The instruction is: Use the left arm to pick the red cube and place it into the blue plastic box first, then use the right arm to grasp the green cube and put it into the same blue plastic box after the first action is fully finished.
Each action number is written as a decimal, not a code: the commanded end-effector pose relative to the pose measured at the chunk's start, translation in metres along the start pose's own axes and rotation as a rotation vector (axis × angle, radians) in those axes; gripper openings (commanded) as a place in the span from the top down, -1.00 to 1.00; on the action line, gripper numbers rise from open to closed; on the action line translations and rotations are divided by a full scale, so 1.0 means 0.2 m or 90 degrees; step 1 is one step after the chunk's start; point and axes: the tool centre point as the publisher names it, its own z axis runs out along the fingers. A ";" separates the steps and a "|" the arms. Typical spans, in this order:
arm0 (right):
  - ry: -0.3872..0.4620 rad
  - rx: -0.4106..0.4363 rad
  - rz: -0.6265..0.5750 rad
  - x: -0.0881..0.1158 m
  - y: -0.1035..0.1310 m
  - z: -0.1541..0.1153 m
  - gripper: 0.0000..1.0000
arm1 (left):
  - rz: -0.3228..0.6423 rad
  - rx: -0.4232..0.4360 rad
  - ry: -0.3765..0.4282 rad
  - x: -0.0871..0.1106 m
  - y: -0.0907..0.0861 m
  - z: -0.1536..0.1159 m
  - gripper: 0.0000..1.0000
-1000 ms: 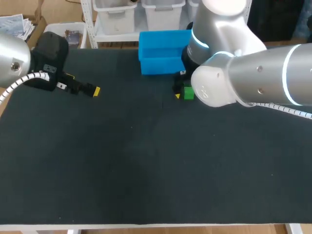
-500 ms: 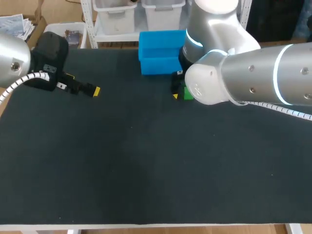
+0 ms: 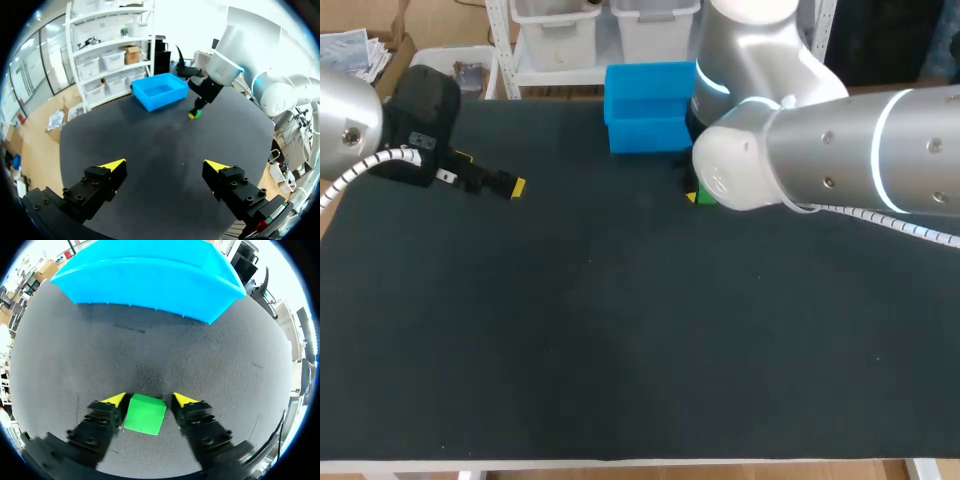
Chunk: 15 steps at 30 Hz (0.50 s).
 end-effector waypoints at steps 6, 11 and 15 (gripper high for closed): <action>-0.007 -0.002 0.001 0.02 0.02 -0.05 1.00 | 0.002 0.007 -0.003 0.00 0.01 0.00 -1.00; -0.037 -0.011 0.008 0.00 0.02 -0.16 1.00 | 0.002 0.007 -0.003 0.00 0.01 0.00 -1.00; -0.063 -0.008 0.005 -0.05 0.00 -0.26 1.00 | 0.002 0.007 -0.003 0.00 0.01 0.00 -1.00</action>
